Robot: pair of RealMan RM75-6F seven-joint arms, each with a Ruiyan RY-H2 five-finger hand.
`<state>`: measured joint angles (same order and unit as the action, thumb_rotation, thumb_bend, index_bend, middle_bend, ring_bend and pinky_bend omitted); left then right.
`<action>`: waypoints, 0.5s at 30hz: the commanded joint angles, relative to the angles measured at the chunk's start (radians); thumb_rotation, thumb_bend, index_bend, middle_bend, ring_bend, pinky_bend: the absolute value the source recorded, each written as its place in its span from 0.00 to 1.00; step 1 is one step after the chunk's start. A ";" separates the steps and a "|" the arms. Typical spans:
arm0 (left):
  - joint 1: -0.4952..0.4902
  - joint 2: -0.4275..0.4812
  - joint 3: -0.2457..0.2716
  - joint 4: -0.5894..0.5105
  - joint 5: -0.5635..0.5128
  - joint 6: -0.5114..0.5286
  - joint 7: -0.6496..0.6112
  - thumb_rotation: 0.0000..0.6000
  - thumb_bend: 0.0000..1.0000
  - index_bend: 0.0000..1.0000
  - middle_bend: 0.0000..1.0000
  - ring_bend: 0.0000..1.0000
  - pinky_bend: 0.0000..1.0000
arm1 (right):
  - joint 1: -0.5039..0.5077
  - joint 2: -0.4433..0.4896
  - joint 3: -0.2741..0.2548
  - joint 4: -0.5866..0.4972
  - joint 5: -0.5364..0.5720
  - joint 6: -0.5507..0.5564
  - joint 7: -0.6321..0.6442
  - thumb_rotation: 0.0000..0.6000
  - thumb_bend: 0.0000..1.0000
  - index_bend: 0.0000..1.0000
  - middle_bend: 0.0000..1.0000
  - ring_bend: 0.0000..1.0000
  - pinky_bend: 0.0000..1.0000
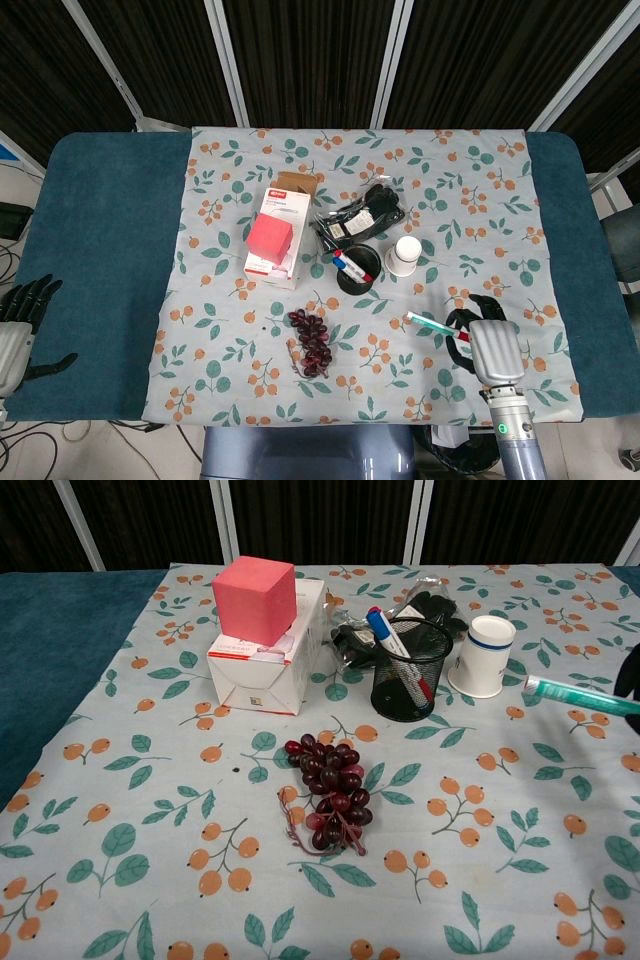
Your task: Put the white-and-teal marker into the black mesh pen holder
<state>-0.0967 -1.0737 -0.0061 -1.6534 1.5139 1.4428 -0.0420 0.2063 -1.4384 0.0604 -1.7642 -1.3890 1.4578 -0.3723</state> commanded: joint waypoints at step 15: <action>0.006 -0.008 0.000 0.001 0.011 0.018 0.016 1.00 0.05 0.00 0.00 0.00 0.00 | -0.030 0.084 0.021 -0.046 -0.057 0.037 0.122 1.00 0.55 0.65 0.56 0.20 0.17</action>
<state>-0.0903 -1.0820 -0.0058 -1.6522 1.5252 1.4611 -0.0263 0.1763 -1.3540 0.0811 -1.8098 -1.4459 1.4953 -0.2502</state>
